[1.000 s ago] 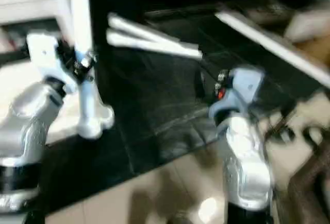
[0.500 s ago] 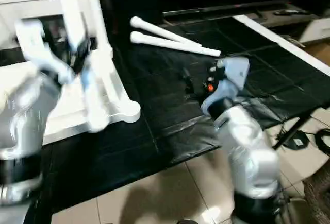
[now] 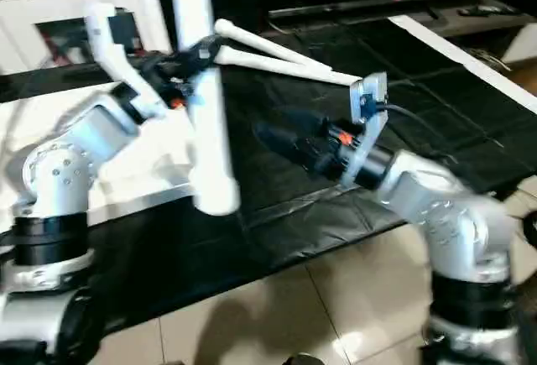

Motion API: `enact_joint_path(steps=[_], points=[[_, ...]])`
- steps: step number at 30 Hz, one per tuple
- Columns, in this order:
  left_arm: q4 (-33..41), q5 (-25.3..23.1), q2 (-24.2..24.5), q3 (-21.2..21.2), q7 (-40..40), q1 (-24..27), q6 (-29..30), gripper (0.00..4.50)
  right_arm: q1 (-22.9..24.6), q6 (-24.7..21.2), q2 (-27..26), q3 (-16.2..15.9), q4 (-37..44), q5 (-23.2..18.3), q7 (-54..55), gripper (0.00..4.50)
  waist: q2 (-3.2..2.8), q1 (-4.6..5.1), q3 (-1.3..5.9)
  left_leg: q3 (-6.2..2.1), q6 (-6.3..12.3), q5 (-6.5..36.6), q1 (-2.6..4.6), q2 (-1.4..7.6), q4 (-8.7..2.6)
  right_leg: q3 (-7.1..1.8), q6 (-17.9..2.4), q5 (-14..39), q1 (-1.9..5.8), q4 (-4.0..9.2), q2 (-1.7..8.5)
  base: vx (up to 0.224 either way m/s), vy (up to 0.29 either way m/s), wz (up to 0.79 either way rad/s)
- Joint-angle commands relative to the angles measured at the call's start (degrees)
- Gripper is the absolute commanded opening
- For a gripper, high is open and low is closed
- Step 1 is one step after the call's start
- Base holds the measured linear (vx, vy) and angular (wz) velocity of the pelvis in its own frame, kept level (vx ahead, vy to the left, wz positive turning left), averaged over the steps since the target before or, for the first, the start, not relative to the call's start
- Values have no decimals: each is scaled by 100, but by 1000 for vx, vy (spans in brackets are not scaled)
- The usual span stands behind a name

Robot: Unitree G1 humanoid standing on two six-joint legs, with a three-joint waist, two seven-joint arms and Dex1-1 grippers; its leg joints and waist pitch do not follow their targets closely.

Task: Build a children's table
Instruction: Move to table

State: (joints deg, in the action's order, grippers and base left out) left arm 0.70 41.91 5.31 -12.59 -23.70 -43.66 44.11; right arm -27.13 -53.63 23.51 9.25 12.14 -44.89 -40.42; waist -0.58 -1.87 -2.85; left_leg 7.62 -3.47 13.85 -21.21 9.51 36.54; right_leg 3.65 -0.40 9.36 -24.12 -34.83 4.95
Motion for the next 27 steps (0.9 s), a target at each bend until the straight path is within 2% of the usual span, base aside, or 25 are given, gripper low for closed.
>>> enact_joint_path(steps=[1, 3, 4, 9, 10, 11, 12, 14, 16, 18, 19, 21, 22, 27], points=[[42, 273, -80, -61, -137, -187, 116, 175, -111, -147, 56, -100, -18, -161, -132, 450, 93, -33, 370, 85, 605, -124, 3, 202, -410, -211, -1408, 1259, 404, 371, 248, 0, 0, 0], [46, 297, -102, -59, -158, -196, 115, 175, -120, -171, 51, -101, -18, -200, -139, 450, 93, -41, 364, 113, 497, 17, 25, 222, -426, -211, -1323, 1420, 389, 393, 245, 0, 0, 0], [83, 345, -129, 7, -198, -204, 107, 175, -128, -231, 58, -161, 9, -261, -154, 450, 116, -39, 365, 117, 386, 41, -1, 222, -438, -214, -1224, 1424, 409, 387, 239, 0, 0, 0], [156, -54, -26, 302, -151, -193, -134, 175, -165, -275, -1, -357, 128, -170, -16, 450, 109, -44, 375, 101, 310, -13, -6, 226, -447, -210, -1075, 1398, 407, 390, 242, 0, 0, 0], [223, -216, -9, 390, -19, -166, -195, 175, -205, -227, -103, -525, 179, 33, 179, 450, 94, -36, 382, 96, 280, -111, -14, 229, -442, -216, -1052, 1275, 407, 365, 242, 0, 0, 0], [259, -255, -26, 402, 57, -152, -205, 175, -222, -186, -159, -612, 198, 153, 289, 450, 103, -26, 386, 99, 252, -182, -20, 222, -436, -213, -1057, 1187, 408, 357, 237, 0, 0, 0], [259, -255, -26, 402, 57, -152, -205, 175, -222, -186, -159, -612, 198, 153, 289, 450, 104, -22, 390, 98, 243, -212, -22, 219, -435, -214, -1077, 1139, 412, 350, 238, 0, 0, 0], [418, -759, -113, 586, 537, -79, -493, 175, -269, -105, -467, -851, 144, 597, 891, 450, 121, -8, 384, 98, 213, -215, -32, 231, -443, -215, -1093, 1080, 413, 344, 230, 0, 0, 0], [475, -921, -149, 641, 719, -50, -582, 175, -277, -114, -598, -903, 114, 713, 1130, 450, 104, -4, 386, 103, 139, -257, -26, 228, -440, -218, -1086, 1043, 409, 344, 241, 0, 0, 0], [699, -1285, -151, 889, 985, 72, -720, 175, -230, 29, -859, -1079, -5, 1063, 1626, 422, 126, -6, 391, 108, 98, -227, -23, 222, -447, -225, -1067, 1007, 423, 334, 233, 0, 0, 0], [924, -1558, -172, 1144, 1186, 185, -739, 175, -170, 200, -1176, -1121, -138, 1161, 1965, 412, 120, -1, 384, 103, 90, -261, -33, 241, -460, -230, -1045, 959, 407, 329, 241, 0, 0, 0], [924, -1558, -172, 1144, 1186, 185, -739, 175, -170, 200, -1176, -1121, -138, 1161, 1965, 396, 108, 4, 384, 109, 73, -203, -27, 235, -461, -231, -1038, 989, 406, 330, 241, 0, 0, 0], [1013, -1667, -241, 1236, 1359, 206, -701, 175, -180, 264, -1396, -1116, -219, 1186, 2145, 386, 121, 8, 377, 113, 44, -126, -20, 231, -474, -233, -1024, 1055, 394, 343, 229, 0, 0, 0], [980, -1935, -246, 1409, 1493, 162, -773, 175, -322, 355, -1720, -1121, -449, 1332, 2328, 332, 130, 13, 362, 104, -42, -9, -26, 227, -487, -232, -956, 1065, 395, 337, 228, 0, 0, 0]])
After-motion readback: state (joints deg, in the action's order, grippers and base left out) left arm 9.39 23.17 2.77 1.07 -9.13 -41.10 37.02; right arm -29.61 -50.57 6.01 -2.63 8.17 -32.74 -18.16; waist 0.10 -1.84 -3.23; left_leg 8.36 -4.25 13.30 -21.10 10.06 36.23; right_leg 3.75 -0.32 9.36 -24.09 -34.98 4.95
